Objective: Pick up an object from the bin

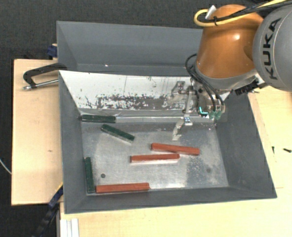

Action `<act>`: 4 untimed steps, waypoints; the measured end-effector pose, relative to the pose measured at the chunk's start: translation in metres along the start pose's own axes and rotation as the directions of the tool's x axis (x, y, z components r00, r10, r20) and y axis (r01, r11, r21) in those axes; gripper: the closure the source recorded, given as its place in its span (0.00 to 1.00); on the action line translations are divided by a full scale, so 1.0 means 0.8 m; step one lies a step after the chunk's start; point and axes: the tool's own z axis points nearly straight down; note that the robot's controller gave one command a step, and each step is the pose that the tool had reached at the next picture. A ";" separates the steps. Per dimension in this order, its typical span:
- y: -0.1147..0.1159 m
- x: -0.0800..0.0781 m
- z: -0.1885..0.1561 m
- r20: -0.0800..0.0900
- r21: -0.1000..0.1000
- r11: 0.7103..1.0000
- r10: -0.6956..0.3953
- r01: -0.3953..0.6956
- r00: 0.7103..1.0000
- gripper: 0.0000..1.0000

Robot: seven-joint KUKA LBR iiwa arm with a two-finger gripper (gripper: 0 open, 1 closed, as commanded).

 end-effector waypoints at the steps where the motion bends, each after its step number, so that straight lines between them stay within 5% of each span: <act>1: 0.000 -0.002 -0.006 0.009 0.000 1.000 0.001 -0.001 1.000 0.00; 3: 0.008 0.023 0.105 0.008 0.000 0.998 -0.056 0.056 0.998 0.00; 4: -0.010 0.059 0.193 0.009 0.001 0.986 -0.168 0.168 0.986 1.00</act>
Offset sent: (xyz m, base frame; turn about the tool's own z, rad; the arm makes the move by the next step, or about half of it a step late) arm -0.0205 0.0065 -0.0824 0.0394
